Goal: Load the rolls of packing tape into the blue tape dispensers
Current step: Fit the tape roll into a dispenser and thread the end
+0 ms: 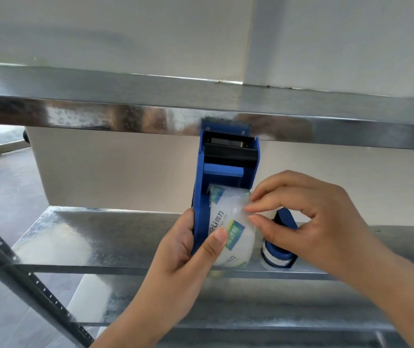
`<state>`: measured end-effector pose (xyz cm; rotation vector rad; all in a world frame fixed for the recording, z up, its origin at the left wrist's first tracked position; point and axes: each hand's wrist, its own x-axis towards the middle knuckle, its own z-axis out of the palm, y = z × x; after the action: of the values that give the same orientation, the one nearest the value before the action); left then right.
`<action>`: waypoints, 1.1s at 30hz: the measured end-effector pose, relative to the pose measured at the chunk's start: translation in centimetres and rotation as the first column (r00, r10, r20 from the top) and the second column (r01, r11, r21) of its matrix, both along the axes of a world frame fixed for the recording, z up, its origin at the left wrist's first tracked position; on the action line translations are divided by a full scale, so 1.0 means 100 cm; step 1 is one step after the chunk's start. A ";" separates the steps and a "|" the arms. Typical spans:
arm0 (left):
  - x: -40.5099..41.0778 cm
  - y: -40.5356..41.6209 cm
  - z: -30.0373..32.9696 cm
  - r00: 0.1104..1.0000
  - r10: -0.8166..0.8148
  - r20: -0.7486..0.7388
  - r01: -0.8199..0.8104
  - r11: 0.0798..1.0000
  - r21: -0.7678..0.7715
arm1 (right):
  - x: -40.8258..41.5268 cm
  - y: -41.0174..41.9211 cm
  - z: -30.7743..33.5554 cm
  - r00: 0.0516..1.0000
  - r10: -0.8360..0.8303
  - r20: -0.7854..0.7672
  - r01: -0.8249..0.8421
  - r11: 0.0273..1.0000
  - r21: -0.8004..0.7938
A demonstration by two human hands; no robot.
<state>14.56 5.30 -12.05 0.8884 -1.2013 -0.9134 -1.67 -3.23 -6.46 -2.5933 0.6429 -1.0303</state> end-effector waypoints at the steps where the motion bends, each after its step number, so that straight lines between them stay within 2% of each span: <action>1: 0.000 0.000 0.000 1.000 0.006 0.026 -0.006 1.000 -0.001 | 0.001 -0.001 0.003 0.998 -0.006 -0.056 0.003 0.999 -0.049; 3: 0.000 0.000 0.002 0.996 0.007 0.091 -0.007 1.000 0.001 | 0.005 -0.005 0.013 0.979 -0.003 -0.203 -0.027 0.989 -0.144; 6: 0.003 -0.001 0.001 0.991 0.006 0.137 -0.010 1.000 0.027 | 0.015 -0.009 0.029 0.915 0.054 -0.401 -0.137 0.974 -0.181; 10: 0.007 -0.001 0.000 0.976 0.010 0.216 -0.025 0.998 0.066 | 0.027 -0.007 0.043 0.852 -0.001 -0.523 -0.194 0.927 -0.319; 15: 0.008 0.001 0.003 0.992 -0.076 0.104 0.065 0.993 0.103 | 0.035 -0.011 0.056 0.758 0.067 -0.649 -0.299 0.920 -0.255; 25: 0.017 0.003 0.001 0.964 -0.212 0.161 0.170 0.956 0.241 | 0.047 -0.021 0.066 0.599 0.114 -0.793 -0.435 0.877 -0.203; 29: 0.021 0.005 0.001 0.942 -0.329 0.072 0.294 0.908 0.299 | 0.047 -0.017 0.067 0.540 0.136 -0.830 -0.529 0.822 -0.209; 33: 0.023 0.007 0.005 0.909 -0.413 -0.059 0.412 0.862 0.296 | 0.047 -0.008 0.065 0.574 0.117 -0.810 -0.606 0.727 -0.324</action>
<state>16.87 5.96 -11.51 0.8879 -1.3038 -1.4763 2.98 -4.04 0.04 -3.4688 -0.2069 0.1108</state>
